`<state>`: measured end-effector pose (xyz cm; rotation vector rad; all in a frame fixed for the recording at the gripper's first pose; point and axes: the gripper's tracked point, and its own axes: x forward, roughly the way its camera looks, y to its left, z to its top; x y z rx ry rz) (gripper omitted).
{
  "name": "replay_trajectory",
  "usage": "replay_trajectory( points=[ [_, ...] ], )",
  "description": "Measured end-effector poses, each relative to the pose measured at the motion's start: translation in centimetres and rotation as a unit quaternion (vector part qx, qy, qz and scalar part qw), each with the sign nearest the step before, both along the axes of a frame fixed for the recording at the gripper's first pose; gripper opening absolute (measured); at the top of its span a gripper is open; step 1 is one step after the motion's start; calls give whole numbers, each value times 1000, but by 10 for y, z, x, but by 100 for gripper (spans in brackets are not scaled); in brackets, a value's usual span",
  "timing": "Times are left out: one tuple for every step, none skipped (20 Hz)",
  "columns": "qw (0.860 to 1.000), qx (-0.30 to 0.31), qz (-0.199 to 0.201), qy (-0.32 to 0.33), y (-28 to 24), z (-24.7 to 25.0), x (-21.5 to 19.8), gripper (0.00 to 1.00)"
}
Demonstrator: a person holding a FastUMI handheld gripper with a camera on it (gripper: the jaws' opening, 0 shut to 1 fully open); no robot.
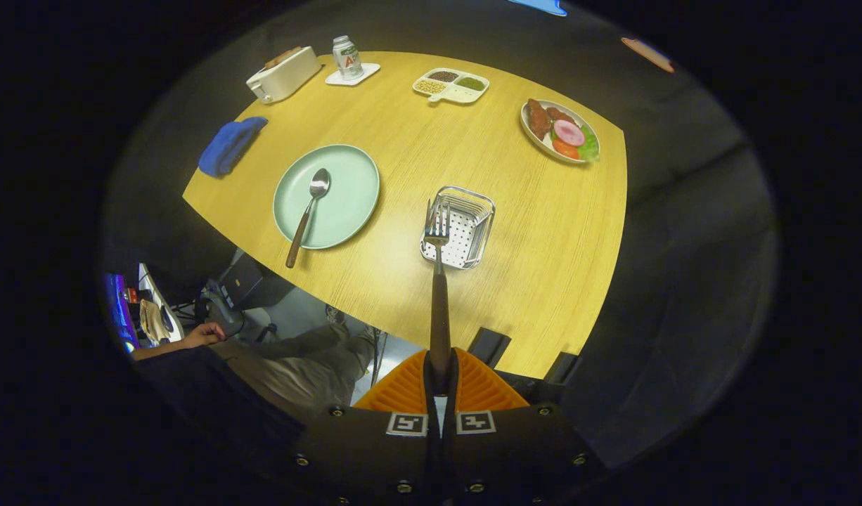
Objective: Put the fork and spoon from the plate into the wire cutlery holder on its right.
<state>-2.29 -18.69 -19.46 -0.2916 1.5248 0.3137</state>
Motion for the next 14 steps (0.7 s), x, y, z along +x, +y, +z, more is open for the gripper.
replay_trajectory(
  points=[
    [1000, 3, -4, 8, 0, -3, 0, 1],
    [1000, 2, -5, 16, -2, -7, 0, 1],
    [1000, -3, -3, 22, -4, -11, 2, 1],
    [1000, -6, -4, 27, -6, -14, 4, 1],
    [999, -8, -6, 32, -8, -17, 7, 1],
    [999, -10, -6, 36, -8, -20, 10, 1],
    [999, -13, -7, 42, -9, -26, 12, 1],
    [999, -14, -7, 48, -8, -29, 14, 1],
    [998, -15, -6, 54, -8, -32, 16, 1],
    [998, -18, -5, 61, -8, -34, 19, 1],
    [997, -20, -2, 68, -9, -36, 21, 1],
    [997, -22, 0, 74, -8, -38, 22, 1],
    [996, -24, 2, 83, -8, -41, 24, 1],
    [996, -26, 4, 89, -7, -44, 26, 1]
  ],
)
